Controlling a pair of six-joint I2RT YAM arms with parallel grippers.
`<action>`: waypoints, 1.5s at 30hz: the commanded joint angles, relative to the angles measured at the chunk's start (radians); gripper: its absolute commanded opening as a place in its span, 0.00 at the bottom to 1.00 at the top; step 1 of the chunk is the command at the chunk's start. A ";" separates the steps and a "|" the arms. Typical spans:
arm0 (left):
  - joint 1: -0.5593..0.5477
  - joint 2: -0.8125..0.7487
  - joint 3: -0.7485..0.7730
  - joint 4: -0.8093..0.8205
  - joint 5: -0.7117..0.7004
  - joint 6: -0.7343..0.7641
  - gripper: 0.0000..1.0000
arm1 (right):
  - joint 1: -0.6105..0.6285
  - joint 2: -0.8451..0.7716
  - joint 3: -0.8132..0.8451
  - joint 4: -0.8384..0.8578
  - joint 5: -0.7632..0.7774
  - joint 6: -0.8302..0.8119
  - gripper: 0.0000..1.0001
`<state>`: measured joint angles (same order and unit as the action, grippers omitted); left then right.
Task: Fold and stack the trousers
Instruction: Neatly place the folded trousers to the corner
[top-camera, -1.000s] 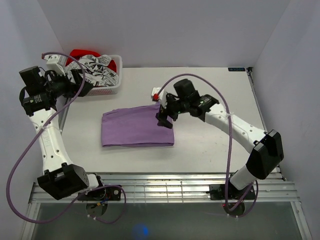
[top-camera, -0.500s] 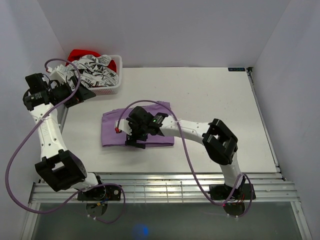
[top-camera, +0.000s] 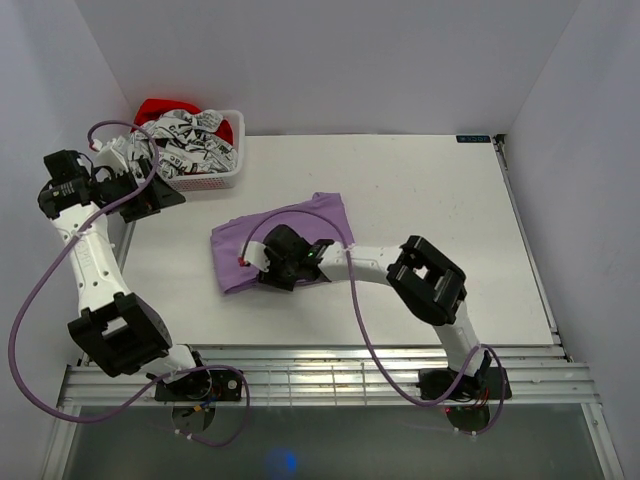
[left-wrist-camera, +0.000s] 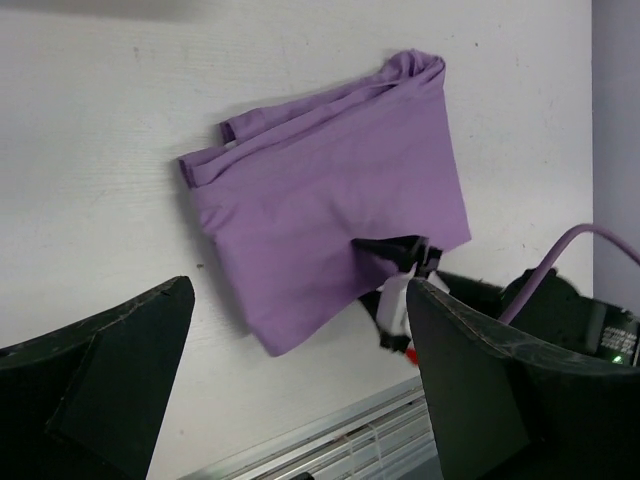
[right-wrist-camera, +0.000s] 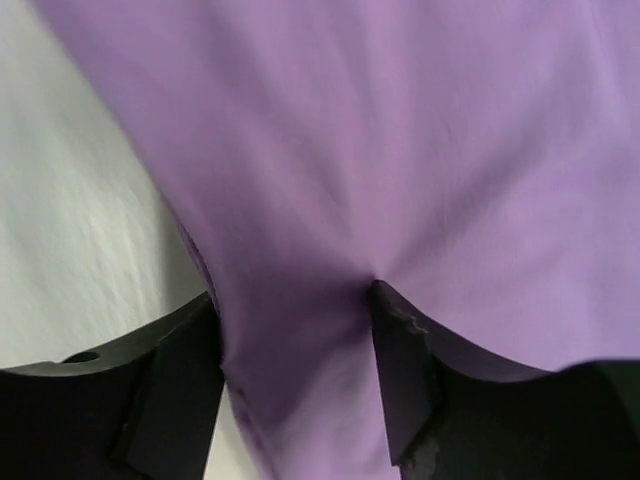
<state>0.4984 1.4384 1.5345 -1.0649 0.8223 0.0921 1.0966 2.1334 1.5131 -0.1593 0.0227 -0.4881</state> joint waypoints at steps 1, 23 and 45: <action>0.011 -0.058 0.035 -0.052 -0.023 0.073 0.98 | -0.150 -0.108 -0.189 -0.016 0.027 0.034 0.59; -0.049 0.168 0.216 0.029 0.111 -0.005 0.98 | -0.857 -0.396 -0.561 -0.069 -0.096 -0.078 0.29; -0.054 0.113 0.076 0.057 0.063 0.080 0.98 | -1.083 0.207 0.146 -0.069 0.052 -0.251 0.29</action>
<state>0.4431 1.5448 1.6108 -1.0195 0.8715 0.1581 0.0227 2.2349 1.6234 -0.1417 0.0463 -0.7399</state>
